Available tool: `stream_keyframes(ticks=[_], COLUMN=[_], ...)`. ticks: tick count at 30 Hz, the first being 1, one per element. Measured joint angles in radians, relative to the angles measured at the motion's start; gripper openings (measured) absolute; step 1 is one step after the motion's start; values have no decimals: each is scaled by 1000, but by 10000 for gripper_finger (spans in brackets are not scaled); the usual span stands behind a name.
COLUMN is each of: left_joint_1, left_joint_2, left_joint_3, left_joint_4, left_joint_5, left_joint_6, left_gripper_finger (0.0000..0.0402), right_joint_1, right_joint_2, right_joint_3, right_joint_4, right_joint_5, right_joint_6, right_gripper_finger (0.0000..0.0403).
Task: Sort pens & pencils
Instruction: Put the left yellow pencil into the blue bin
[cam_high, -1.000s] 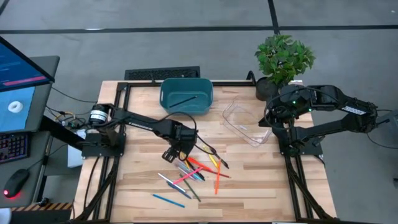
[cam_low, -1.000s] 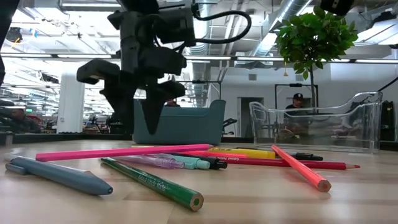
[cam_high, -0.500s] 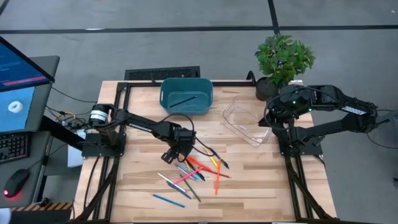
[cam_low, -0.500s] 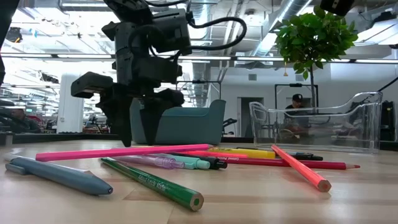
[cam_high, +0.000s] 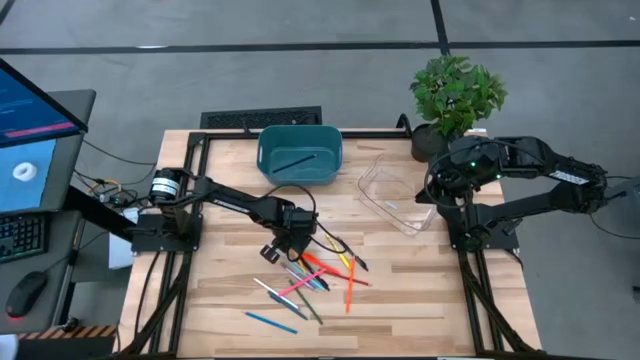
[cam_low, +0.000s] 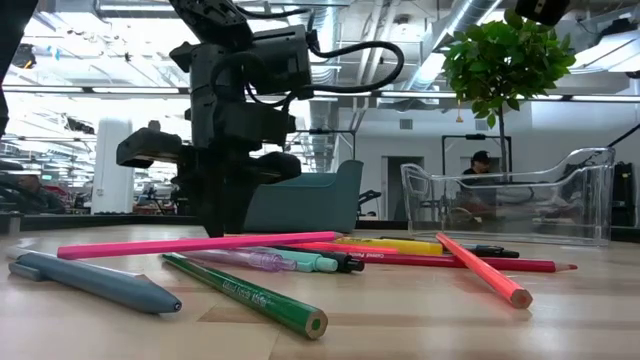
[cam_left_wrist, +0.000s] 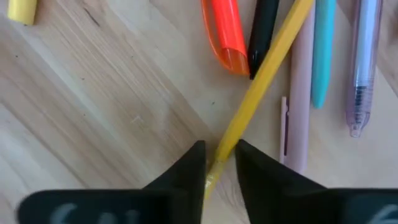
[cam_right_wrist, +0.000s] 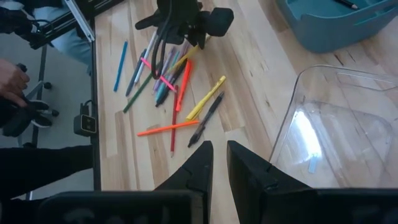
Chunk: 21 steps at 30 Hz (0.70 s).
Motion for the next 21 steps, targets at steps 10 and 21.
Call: stream_keyframes(ticks=[10, 21], left_joint_1=[0, 5], left_joint_2=[3, -14], left_joint_3=[11, 220], left_joint_4=[-15, -193], left_joint_5=[0, 45], left_joint_6=[-126, -312], left_gripper_finger=[16, 8], right_joint_1=[0, 0], right_joint_2=[0, 0], right_joint_3=[0, 0], right_joint_4=[0, 0], right_joint_5=[0, 0], right_joint_6=[0, -2], right_gripper_finger=[69, 69])
